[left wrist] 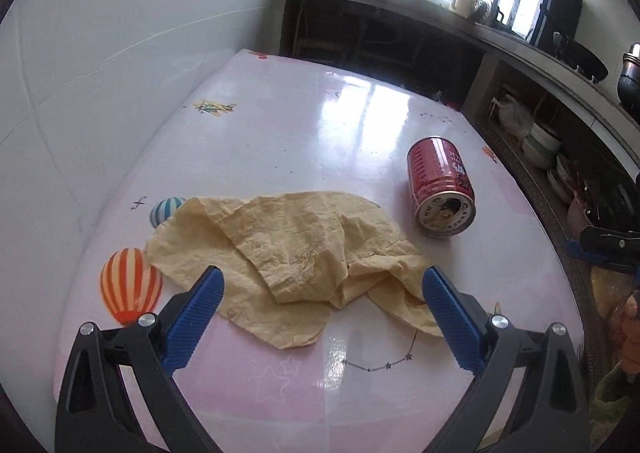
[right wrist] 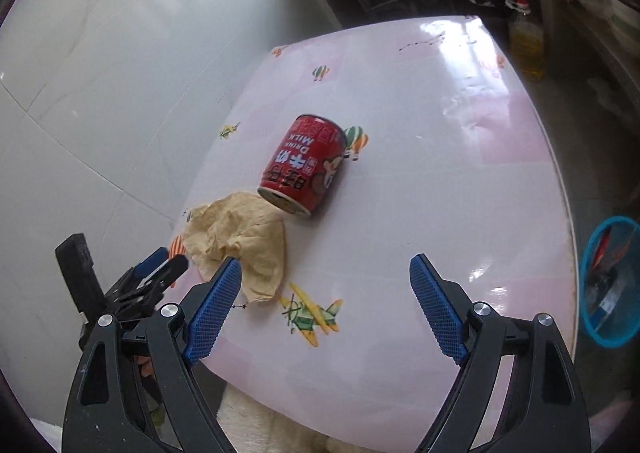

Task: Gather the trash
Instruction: 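Move both tools back over the table toward the beige cloth and red can, then pinch the beige cloth with the left gripper while the right grasps the red milk can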

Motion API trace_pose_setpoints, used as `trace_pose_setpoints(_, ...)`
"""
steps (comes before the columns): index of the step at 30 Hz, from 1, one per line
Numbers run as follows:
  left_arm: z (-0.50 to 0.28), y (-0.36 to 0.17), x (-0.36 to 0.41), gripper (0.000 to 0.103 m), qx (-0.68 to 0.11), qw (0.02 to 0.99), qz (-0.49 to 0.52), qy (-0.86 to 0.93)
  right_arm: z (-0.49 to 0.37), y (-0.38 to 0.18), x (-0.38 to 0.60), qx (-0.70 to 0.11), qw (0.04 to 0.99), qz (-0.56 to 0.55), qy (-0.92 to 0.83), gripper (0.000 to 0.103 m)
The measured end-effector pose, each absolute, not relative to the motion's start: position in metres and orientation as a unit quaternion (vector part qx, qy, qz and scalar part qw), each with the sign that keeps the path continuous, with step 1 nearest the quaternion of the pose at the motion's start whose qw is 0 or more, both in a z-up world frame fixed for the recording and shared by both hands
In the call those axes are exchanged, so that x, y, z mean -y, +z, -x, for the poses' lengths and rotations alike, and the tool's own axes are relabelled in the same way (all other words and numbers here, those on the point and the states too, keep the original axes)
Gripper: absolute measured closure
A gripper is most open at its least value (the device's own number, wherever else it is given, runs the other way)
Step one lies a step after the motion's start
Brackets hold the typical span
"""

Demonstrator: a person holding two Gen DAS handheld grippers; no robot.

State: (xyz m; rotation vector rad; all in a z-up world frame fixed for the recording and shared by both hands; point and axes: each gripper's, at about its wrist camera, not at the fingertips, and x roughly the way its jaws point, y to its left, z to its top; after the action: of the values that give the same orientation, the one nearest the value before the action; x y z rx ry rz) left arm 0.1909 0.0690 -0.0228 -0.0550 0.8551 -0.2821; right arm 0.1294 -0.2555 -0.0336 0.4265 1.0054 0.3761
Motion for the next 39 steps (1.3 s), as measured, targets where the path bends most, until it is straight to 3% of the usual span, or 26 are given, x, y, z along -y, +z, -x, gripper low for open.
trace_pose_setpoints(9, -0.227, -0.056, -0.058, 0.006, -0.471, 0.872, 0.002, -0.137, -0.140, -0.038, 0.239, -0.491, 0.835, -0.184, 0.167, 0.021)
trace_pose_setpoints(15, -0.226, -0.063, -0.056, 0.024, -0.461, 0.879, -0.030, -0.122, -0.146, -0.044, 0.230, -0.500, 0.832, -0.176, 0.166, 0.021)
trace_pose_setpoints(18, -0.219, -0.063, -0.056, 0.040, -0.449, 0.884, -0.046, -0.121, -0.149, -0.045, 0.228, -0.502, 0.831, -0.174, 0.165, 0.021)
trace_pose_setpoints(20, -0.217, -0.062, -0.057, 0.059, -0.443, 0.887, -0.048, -0.126, -0.152, -0.045, 0.226, -0.502, 0.831, -0.177, 0.164, 0.021)
trace_pose_setpoints(27, -0.214, -0.061, -0.062, 0.091, -0.443, 0.885, -0.033, -0.139, -0.190, -0.051, 0.233, -0.510, 0.804, -0.246, 0.178, 0.021)
trace_pose_setpoints(29, -0.212, -0.060, -0.060, 0.094, -0.448, 0.881, -0.023, -0.150, -0.203, -0.054, 0.233, -0.515, 0.795, -0.267, 0.176, 0.021)
trace_pose_setpoints(39, -0.190, -0.060, -0.042, 0.095, -0.445, 0.881, -0.010, -0.163, -0.240, -0.077, 0.206, -0.534, 0.766, -0.326, 0.151, 0.020)
